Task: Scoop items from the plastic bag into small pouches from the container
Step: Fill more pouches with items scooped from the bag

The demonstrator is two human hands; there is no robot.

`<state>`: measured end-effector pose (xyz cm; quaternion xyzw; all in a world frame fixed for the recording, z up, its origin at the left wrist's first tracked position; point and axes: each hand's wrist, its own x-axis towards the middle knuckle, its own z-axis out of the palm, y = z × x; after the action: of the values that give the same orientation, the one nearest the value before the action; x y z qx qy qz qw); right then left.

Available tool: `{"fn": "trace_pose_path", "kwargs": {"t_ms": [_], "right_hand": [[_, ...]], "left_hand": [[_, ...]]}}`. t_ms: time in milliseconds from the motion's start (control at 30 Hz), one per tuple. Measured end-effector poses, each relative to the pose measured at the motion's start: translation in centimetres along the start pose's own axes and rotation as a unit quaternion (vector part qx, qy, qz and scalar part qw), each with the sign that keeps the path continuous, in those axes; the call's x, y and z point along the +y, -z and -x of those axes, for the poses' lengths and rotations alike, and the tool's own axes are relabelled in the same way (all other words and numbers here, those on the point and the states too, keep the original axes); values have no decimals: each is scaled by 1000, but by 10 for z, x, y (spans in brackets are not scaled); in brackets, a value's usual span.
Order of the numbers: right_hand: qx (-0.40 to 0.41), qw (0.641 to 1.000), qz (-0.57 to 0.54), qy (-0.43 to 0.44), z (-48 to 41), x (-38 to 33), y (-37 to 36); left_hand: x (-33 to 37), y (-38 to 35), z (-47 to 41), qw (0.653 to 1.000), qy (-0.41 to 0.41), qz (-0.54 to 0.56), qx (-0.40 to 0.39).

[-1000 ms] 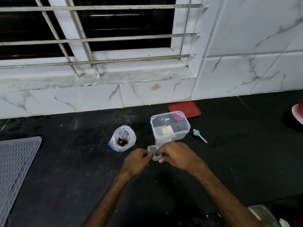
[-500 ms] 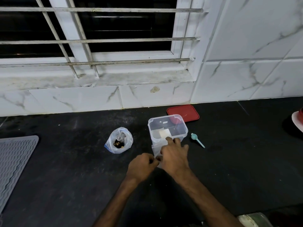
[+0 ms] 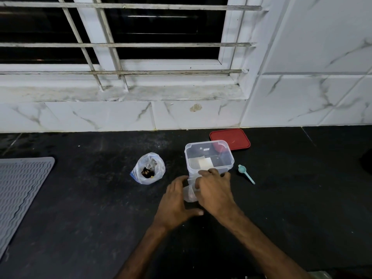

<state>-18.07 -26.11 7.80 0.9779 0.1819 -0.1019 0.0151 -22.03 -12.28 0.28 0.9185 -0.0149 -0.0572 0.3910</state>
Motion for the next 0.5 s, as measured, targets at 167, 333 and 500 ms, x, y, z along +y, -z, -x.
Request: {"fn": "trace_pose_path", "kwargs": {"t_ms": [167,333,500], "right_hand": [[36,999,-12,26,2,-2,4],[16,999,7,43,7,1,4],[19,994,-41,100,2,13,4]], "left_hand": [[29,-15,-2,992,15,53,112],[33,-23,-6,986,32,91,139],[34,-34,-8,978,50,132,156]]}}
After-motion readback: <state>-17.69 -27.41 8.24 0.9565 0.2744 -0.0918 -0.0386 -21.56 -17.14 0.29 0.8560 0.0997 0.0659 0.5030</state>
